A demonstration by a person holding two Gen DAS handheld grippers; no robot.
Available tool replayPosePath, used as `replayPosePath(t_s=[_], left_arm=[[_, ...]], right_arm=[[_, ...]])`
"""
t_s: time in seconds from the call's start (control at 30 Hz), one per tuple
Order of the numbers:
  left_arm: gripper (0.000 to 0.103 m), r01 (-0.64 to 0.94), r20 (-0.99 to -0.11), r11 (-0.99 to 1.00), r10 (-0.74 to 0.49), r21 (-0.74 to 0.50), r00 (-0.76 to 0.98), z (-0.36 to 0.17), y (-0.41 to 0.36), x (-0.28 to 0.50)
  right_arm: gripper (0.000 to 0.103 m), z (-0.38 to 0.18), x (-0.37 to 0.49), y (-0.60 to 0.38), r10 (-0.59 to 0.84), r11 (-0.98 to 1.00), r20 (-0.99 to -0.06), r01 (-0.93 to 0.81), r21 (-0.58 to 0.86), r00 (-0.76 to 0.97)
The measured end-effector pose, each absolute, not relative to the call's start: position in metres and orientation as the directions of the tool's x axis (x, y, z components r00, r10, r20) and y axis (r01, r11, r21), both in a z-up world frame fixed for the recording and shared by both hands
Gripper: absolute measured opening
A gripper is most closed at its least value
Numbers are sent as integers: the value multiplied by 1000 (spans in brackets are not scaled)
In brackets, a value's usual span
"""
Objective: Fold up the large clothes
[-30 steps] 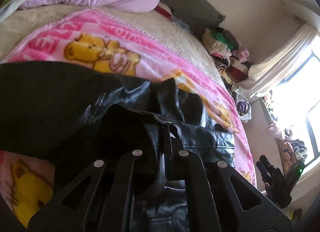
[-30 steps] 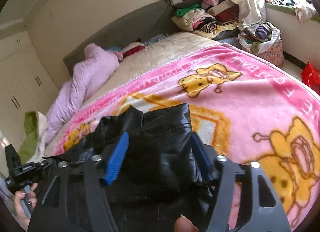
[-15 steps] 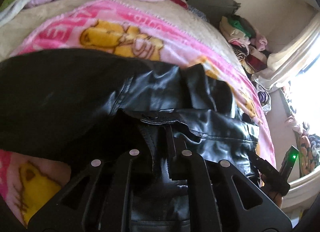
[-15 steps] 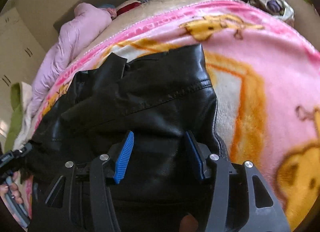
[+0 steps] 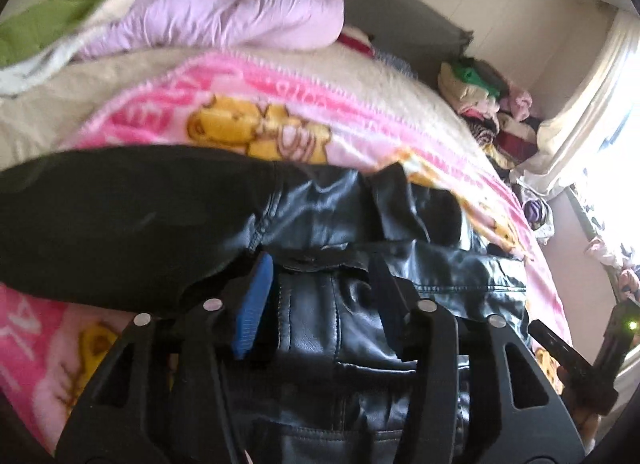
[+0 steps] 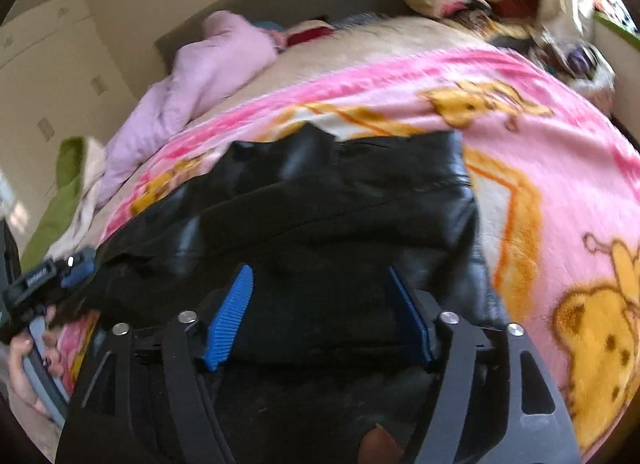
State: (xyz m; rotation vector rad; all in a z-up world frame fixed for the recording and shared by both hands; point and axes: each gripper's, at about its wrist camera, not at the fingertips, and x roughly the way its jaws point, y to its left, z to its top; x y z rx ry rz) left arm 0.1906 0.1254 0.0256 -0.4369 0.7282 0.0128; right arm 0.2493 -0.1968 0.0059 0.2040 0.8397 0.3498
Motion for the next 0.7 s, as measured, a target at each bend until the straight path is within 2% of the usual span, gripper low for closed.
replayPosePath(t_s=[0.07, 0.17, 0.3, 0.43, 0.57, 0.7], left_arm=[[45, -147, -623, 910, -142, -389, 769, 29, 124, 184], [48, -114, -629, 917, -168, -383, 759, 27, 113, 186], [48, -75, -676, 923, -220, -378, 703, 7, 98, 188], [48, -100, -745, 936, -200, -337, 636, -22, 93, 188], [48, -114, -764, 931, -210, -346, 610, -36, 97, 191], [48, -110, -761, 931, -212, -348, 613, -37, 98, 189]], right_arm=[[79, 12, 246, -187, 386, 922, -684, -232, 311, 619], [83, 15, 241, -175, 397, 918, -677, -247, 311, 620], [87, 16, 240, -157, 406, 914, -680, -274, 300, 610], [90, 15, 242, -143, 422, 906, -686, -306, 292, 593], [91, 7, 251, -130, 430, 900, -712, -323, 292, 555], [91, -19, 268, -123, 361, 927, -793, -286, 244, 490]])
